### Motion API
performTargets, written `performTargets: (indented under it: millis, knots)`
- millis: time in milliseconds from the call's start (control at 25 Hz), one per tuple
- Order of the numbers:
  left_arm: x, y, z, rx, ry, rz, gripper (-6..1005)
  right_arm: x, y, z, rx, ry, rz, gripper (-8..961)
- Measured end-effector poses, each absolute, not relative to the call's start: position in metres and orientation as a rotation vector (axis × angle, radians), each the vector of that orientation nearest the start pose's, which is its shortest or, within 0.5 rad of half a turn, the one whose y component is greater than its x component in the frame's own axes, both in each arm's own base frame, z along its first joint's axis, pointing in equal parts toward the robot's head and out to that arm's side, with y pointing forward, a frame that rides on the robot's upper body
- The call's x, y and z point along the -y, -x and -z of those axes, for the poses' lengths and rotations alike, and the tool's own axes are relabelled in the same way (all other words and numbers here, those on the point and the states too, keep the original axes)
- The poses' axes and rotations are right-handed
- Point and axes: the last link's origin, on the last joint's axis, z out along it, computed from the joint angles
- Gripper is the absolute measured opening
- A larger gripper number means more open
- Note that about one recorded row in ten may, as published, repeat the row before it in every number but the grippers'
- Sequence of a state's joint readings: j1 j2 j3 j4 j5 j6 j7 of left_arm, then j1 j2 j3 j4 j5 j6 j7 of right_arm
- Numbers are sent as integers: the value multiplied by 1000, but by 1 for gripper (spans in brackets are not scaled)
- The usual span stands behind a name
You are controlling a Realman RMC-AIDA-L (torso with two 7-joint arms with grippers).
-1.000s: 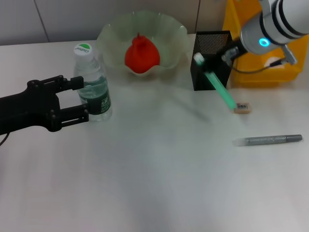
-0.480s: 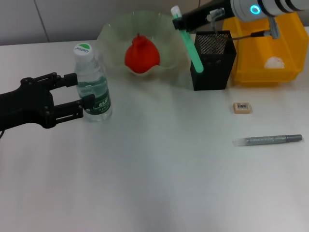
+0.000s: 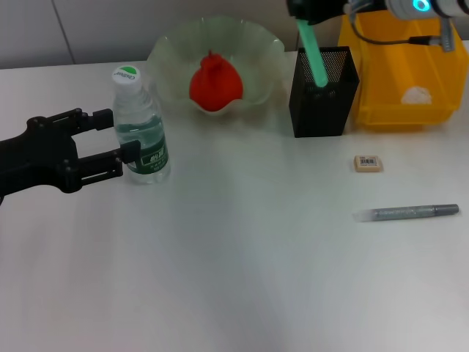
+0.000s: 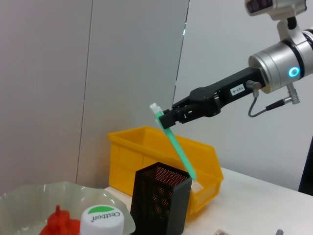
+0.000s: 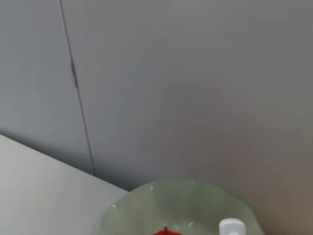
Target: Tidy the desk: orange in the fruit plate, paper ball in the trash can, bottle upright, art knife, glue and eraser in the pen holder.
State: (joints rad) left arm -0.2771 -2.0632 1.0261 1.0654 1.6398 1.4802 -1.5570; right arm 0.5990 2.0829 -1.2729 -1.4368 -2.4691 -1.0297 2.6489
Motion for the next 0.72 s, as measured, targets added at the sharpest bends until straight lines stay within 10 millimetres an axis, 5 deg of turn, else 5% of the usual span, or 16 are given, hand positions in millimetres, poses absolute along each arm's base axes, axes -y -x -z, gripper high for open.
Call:
performTargets:
  millis: [720]
  knots:
    - [-317, 242, -48, 519, 2575, 782, 739, -437, -134, -63, -725, 2183, -248, 184]
